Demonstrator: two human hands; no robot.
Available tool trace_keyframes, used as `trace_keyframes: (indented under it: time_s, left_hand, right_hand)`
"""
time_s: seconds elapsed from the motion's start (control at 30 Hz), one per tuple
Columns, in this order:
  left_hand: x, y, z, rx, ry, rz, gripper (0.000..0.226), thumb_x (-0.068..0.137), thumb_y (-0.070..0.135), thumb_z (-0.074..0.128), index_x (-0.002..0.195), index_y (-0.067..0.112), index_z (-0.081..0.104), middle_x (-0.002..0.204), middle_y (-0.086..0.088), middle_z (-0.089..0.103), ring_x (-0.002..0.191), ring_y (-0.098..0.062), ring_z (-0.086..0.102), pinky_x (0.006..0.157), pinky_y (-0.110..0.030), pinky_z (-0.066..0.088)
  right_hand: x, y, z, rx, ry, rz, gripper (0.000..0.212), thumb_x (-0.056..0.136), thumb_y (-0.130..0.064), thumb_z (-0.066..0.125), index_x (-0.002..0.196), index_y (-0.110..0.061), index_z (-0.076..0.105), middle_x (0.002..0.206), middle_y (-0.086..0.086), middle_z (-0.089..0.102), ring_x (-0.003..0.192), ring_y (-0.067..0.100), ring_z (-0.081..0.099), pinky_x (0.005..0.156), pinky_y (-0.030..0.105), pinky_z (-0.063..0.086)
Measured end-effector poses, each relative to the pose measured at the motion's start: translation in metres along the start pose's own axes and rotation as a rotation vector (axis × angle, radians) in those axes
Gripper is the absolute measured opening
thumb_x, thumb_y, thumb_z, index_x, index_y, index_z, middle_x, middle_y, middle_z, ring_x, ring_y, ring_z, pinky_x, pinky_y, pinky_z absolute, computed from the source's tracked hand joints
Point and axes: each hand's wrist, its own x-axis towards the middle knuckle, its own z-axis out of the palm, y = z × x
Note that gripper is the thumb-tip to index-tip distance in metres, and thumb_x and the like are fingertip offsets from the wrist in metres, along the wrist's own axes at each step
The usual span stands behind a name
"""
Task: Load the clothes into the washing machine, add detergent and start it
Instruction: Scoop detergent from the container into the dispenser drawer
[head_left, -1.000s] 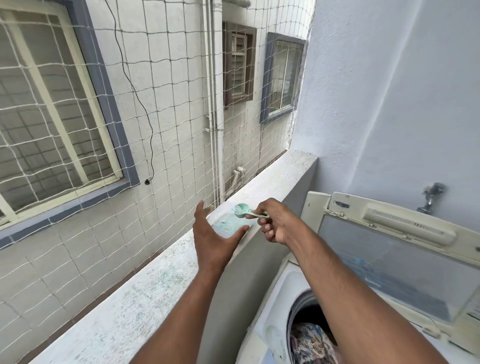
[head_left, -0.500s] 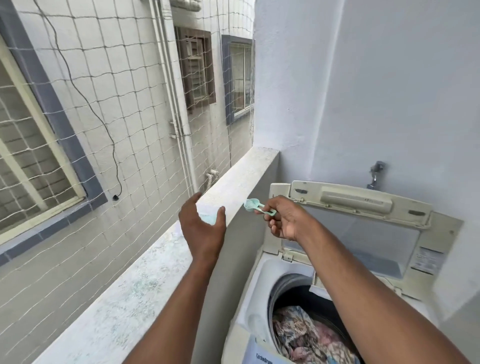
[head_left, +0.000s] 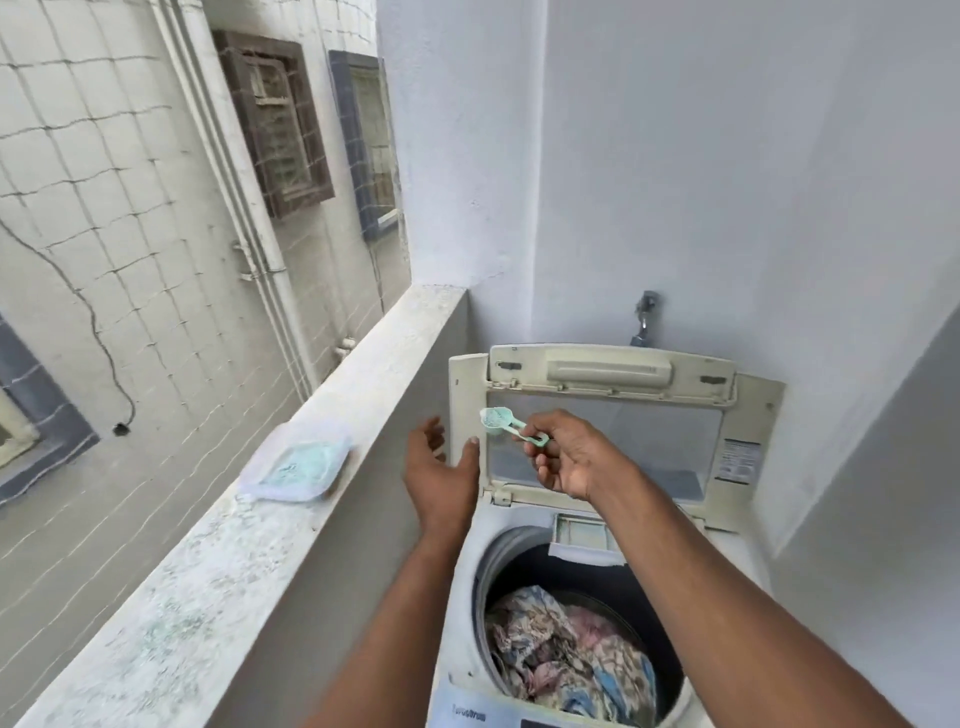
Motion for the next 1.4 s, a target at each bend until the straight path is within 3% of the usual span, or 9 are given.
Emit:
trace_keyframes:
  time_s: [0.23,0.43,0.63,0.8,1.07,1.23,1.4]
  left_hand:
    - [-0.024,-0.04,0.064,-0.046,-0.097,-0.202,0.047,0.083,0.014,0.084,0.124,0.018,0.063,0.11,-0.003,0.07,0.103,-0.021,0.069,0.096,-0.045,0.059]
    - [-0.046,-0.082,0.107,-0.051,-0.181,-0.388,0.044,0.087,0.012,0.082,0.127,0.018,0.063,0.113,0.0,0.069,0.106,-0.02,0.069,0.093,-0.032,0.055]
    - [-0.061,-0.136,0.136,0.042,-0.245,-0.496,0.042,0.087,0.014,0.083,0.121,0.024,0.06,0.109,0.003,0.066,0.105,-0.019,0.066,0.097,-0.037,0.056]
    - [-0.072,-0.17,0.147,0.124,-0.274,-0.52,0.047,0.089,0.016,0.081,0.131,0.011,0.063,0.104,0.005,0.066,0.105,-0.02,0.067,0.103,-0.038,0.055]
    - [-0.087,-0.197,0.152,0.179,-0.343,-0.541,0.034,0.089,0.018,0.081,0.121,0.013,0.074,0.11,-0.001,0.077,0.101,-0.017,0.072,0.1,-0.044,0.059]
    - [-0.088,-0.2,0.154,0.2,-0.358,-0.511,0.024,0.091,0.013,0.079,0.115,0.012,0.077,0.101,0.0,0.078,0.092,-0.013,0.073,0.093,-0.039,0.061]
    - [-0.084,-0.204,0.154,0.198,-0.384,-0.489,0.02,0.092,0.007,0.076,0.112,0.011,0.08,0.097,0.0,0.079,0.087,-0.009,0.072,0.09,-0.033,0.061]
  right_hand:
    - [0.024,0.034,-0.059,0.091,0.13,0.053,0.014,0.084,-0.011,0.065,0.091,-0.002,0.073,0.059,0.001,0.059,0.044,0.008,0.042,0.038,0.017,0.039]
    - [0.049,0.079,-0.1,0.158,0.265,0.075,0.014,0.085,-0.01,0.069,0.095,0.0,0.074,0.06,0.002,0.06,0.042,0.009,0.042,0.038,0.018,0.039]
    - [0.077,0.128,-0.128,0.201,0.356,0.121,0.018,0.085,-0.01,0.071,0.1,0.0,0.073,0.058,0.002,0.062,0.043,0.009,0.042,0.038,0.02,0.036]
    - [0.097,0.16,-0.137,0.187,0.416,0.157,0.013,0.086,-0.009,0.071,0.098,-0.005,0.07,0.056,0.0,0.064,0.041,0.009,0.042,0.038,0.02,0.035]
    - [0.113,0.178,-0.137,0.158,0.494,0.12,0.007,0.086,-0.007,0.073,0.092,-0.004,0.071,0.06,0.006,0.066,0.041,0.01,0.043,0.04,0.021,0.034]
    - [0.121,0.18,-0.138,0.011,0.554,0.035,0.006,0.087,-0.011,0.075,0.092,-0.008,0.073,0.064,0.006,0.071,0.044,0.011,0.047,0.04,0.022,0.036]
    - [0.127,0.188,-0.145,-0.54,0.661,-0.246,0.004,0.086,-0.022,0.079,0.087,-0.022,0.082,0.061,-0.011,0.071,0.046,0.006,0.061,0.044,0.026,0.049]
